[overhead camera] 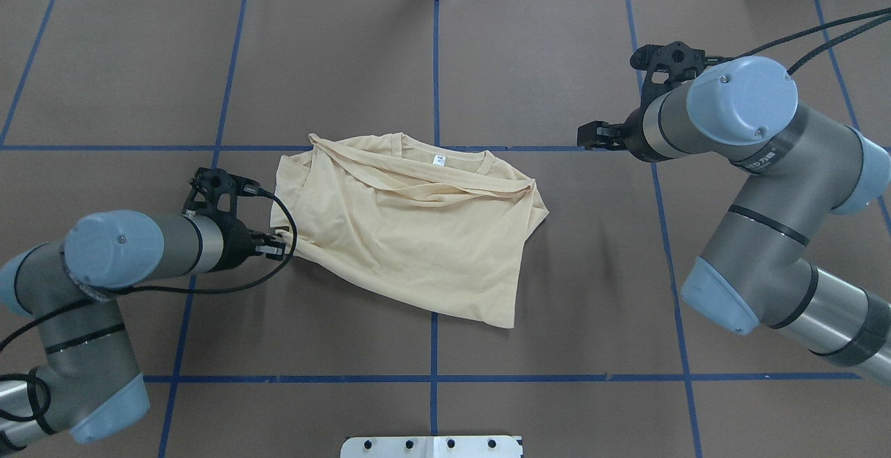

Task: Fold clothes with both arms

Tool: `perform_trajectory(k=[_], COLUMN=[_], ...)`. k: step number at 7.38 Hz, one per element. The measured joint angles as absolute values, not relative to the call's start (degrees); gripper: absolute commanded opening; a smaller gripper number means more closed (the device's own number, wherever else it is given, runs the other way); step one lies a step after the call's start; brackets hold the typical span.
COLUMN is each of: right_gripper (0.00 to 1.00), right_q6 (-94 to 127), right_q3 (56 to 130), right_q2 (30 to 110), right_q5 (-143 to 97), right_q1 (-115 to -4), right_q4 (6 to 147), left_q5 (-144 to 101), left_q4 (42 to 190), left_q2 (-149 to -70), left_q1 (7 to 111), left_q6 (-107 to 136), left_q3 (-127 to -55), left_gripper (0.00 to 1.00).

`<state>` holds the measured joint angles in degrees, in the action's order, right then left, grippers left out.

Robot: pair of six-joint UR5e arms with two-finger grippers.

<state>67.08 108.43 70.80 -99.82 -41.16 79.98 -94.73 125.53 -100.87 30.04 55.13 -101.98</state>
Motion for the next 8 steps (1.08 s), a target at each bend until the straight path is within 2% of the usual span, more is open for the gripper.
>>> perform_trajectory(k=[1,3,4,5,6,8], right_gripper=[1.00,1.00,1.00,1.00,1.00,0.99], right_q6=[67.1,67.1,67.1,67.2,67.7,74.8], right_q3=[108.4,108.3,108.3,108.3,108.0,103.0], right_q2=[70.7,70.5,70.4,70.2,69.4,63.0], right_q5=[-99.8,-99.7,-99.7,-99.6,-99.6,-98.5], right_q1=[-41.1,-41.0,-41.0,-40.9,-40.5,-38.2], right_q4=[80.0,80.0,80.0,80.0,80.0,80.1], left_q5=[-94.8,-94.8,-94.9,-95.1,-95.3,-98.1], left_q4=[125.2,125.3,125.5,125.7,126.5,128.5], left_q2=[-103.7,-118.4,-125.7,-129.6,-130.7,-128.3], left_q1=[35.0,43.5,46.7,49.4,51.1,52.2], left_q6=[49.6,41.8,38.1,33.7,30.4,28.2], left_q3=[-96.9,-78.0,-69.0,-64.4,-63.0,-66.4], left_gripper=[0.00,0.00,0.99,1.00,1.00,1.00])
